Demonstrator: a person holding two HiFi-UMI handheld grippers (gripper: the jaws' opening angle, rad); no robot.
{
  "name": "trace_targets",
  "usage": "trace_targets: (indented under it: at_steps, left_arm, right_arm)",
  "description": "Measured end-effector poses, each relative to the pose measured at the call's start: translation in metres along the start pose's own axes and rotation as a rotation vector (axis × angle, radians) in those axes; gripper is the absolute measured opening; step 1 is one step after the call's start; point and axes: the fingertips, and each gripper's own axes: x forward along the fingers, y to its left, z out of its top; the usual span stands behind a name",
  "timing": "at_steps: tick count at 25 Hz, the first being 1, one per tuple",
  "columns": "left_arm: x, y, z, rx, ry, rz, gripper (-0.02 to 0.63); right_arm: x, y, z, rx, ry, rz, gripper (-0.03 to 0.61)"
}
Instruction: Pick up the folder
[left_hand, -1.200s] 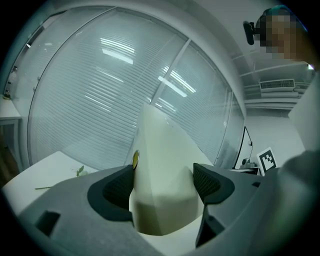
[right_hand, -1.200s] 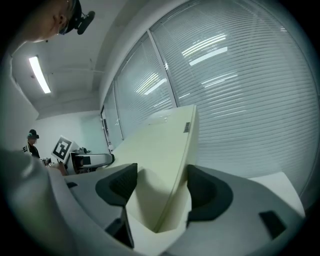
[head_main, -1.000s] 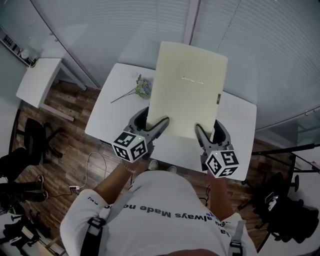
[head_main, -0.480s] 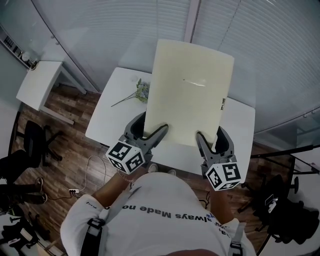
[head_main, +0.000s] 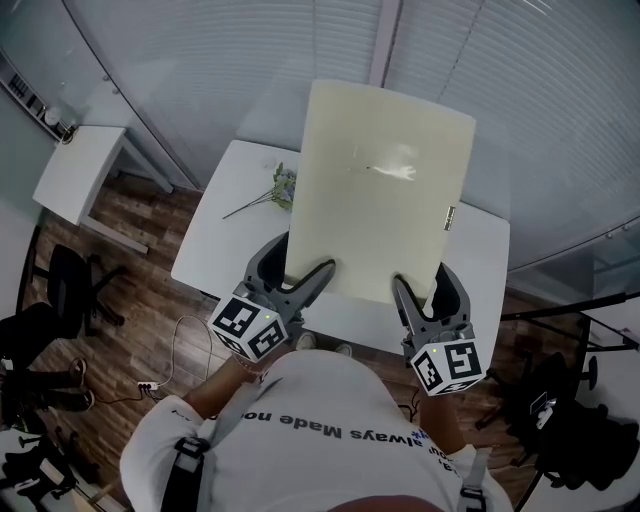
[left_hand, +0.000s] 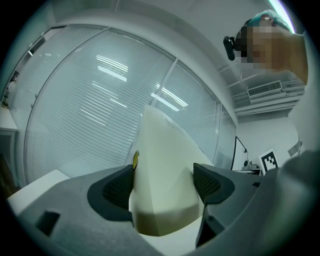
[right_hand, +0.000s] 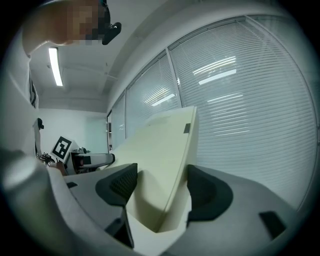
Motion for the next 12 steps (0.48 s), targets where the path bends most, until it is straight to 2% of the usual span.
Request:
trace_targets:
  at_steps: [12]
  left_arm:
    - [0.0035,-0.0016,0.0046,0.014,-0.003,-0.004,0.351]
  right_arm:
    - [0.0002,-0.0017,0.0049,-0.007,-0.012,0.001,0.311]
